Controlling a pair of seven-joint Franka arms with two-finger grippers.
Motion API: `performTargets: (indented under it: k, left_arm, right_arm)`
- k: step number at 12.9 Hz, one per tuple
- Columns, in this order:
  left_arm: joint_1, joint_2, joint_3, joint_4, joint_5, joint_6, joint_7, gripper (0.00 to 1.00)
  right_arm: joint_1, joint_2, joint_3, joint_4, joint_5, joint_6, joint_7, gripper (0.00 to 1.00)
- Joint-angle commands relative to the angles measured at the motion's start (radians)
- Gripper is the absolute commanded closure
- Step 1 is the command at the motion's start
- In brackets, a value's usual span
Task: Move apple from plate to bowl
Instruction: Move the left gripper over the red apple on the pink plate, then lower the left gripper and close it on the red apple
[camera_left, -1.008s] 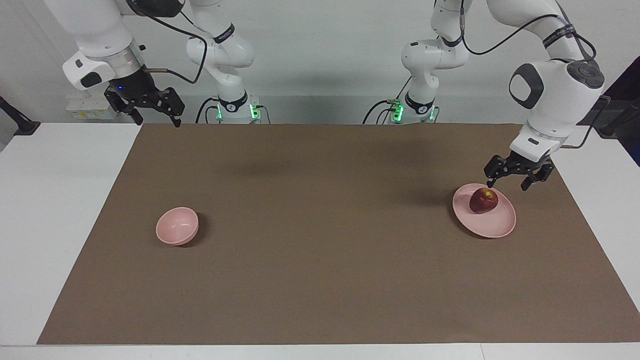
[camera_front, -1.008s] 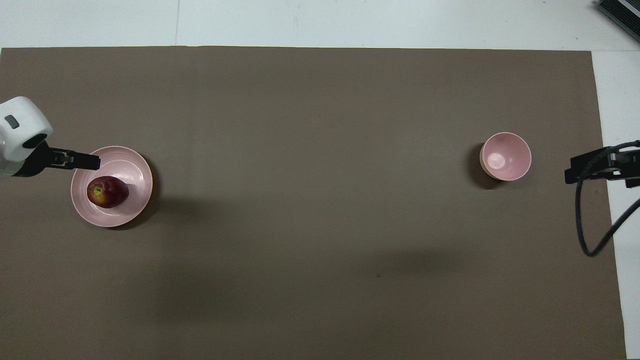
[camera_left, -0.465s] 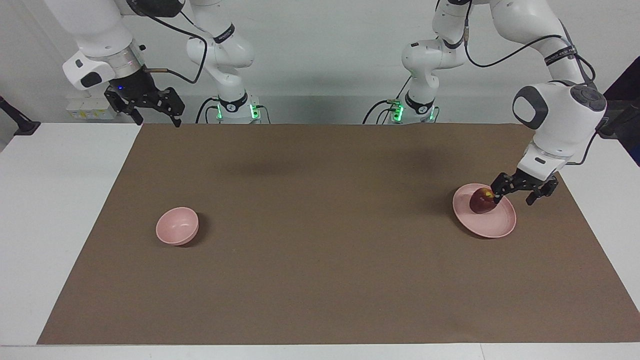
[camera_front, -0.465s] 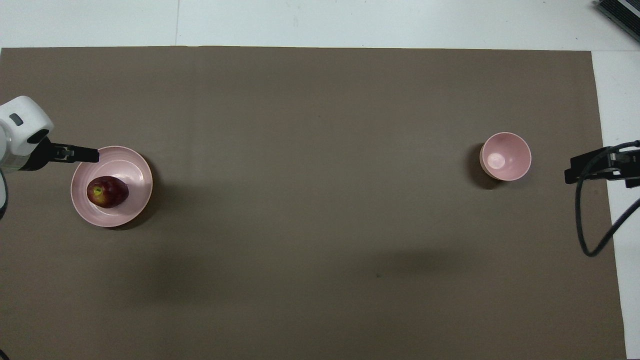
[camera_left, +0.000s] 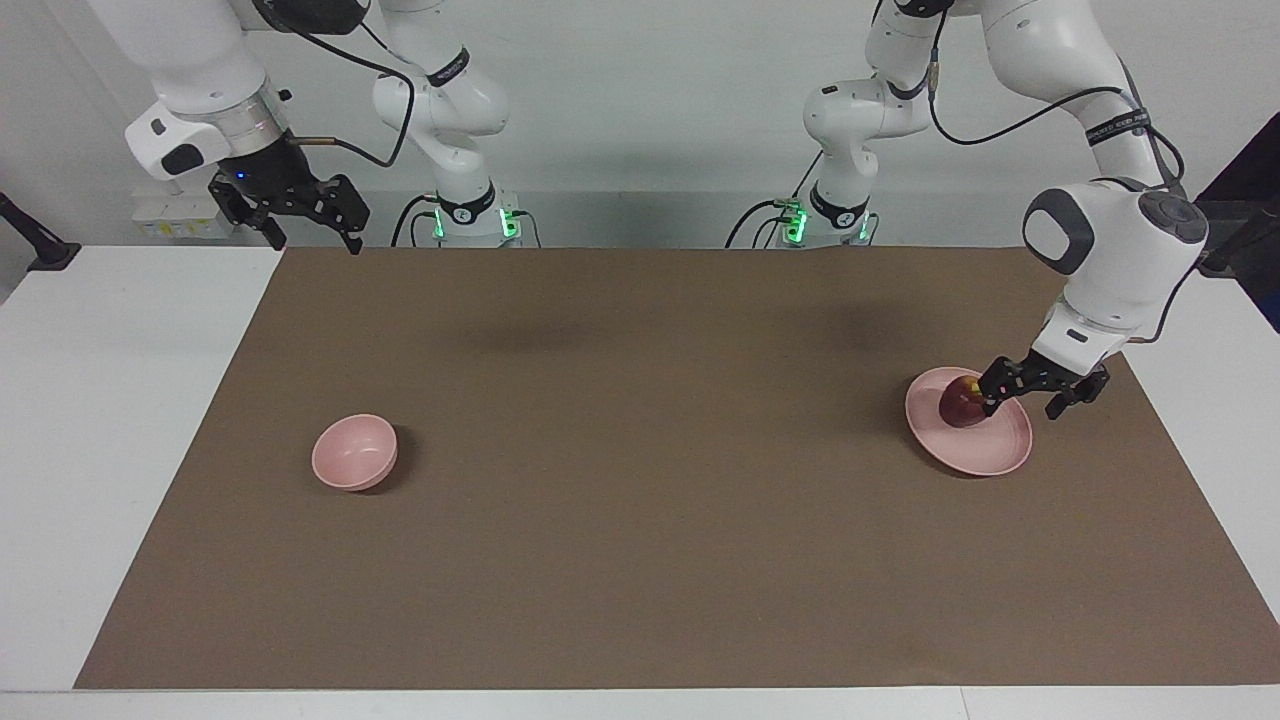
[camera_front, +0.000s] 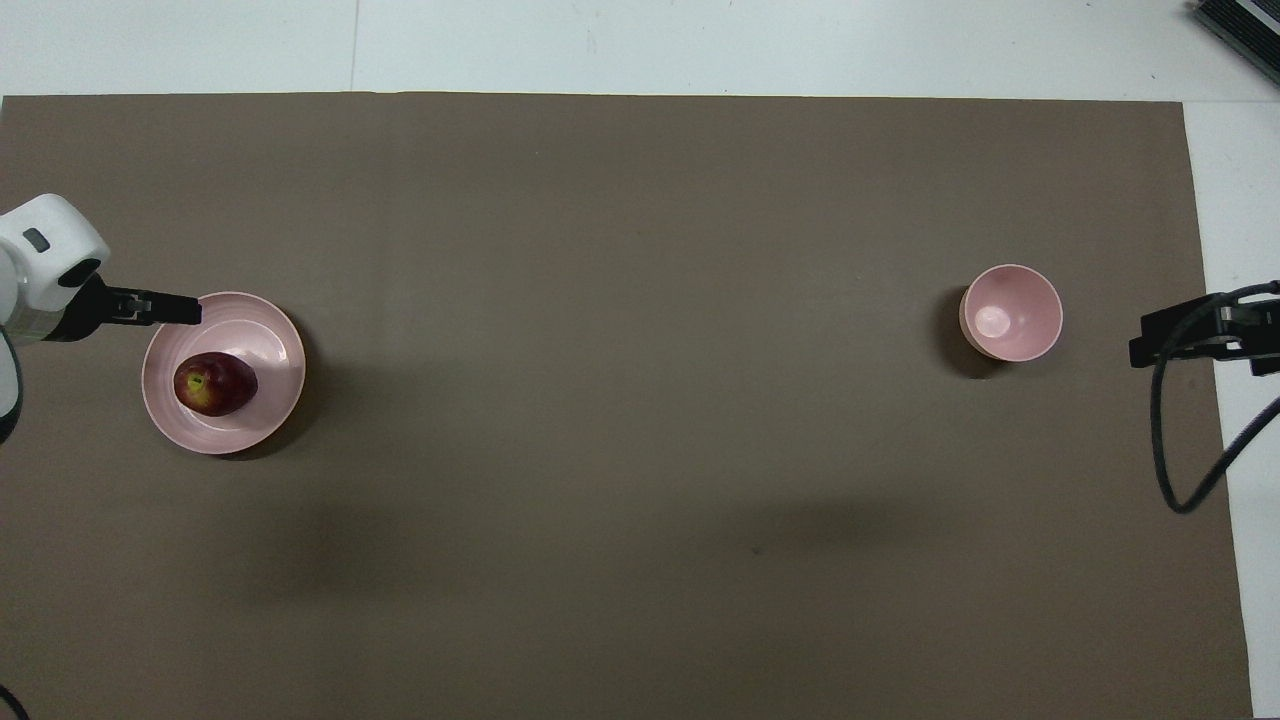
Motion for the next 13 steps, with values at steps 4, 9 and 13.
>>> performTargets:
  k: [4,9,13]
  left_arm:
    - [0.018,-0.034,-0.009,-0.151,-0.054,0.072,0.022,0.0]
    - [0.018,-0.034,-0.009,-0.184,-0.054,0.065,0.021,0.19]
    - [0.015,-0.029,-0.009,-0.168,-0.052,0.055,0.027,0.89]
  right_arm:
    - [-0.004,0.004,0.005,0.016,0.015,-0.016,0.012,0.0]
    - [-0.004,0.004,0.005,0.014,0.015,-0.014,0.014,0.0]
    - [-0.004,0.004,0.005,0.016,0.015,-0.014,0.012,0.0]
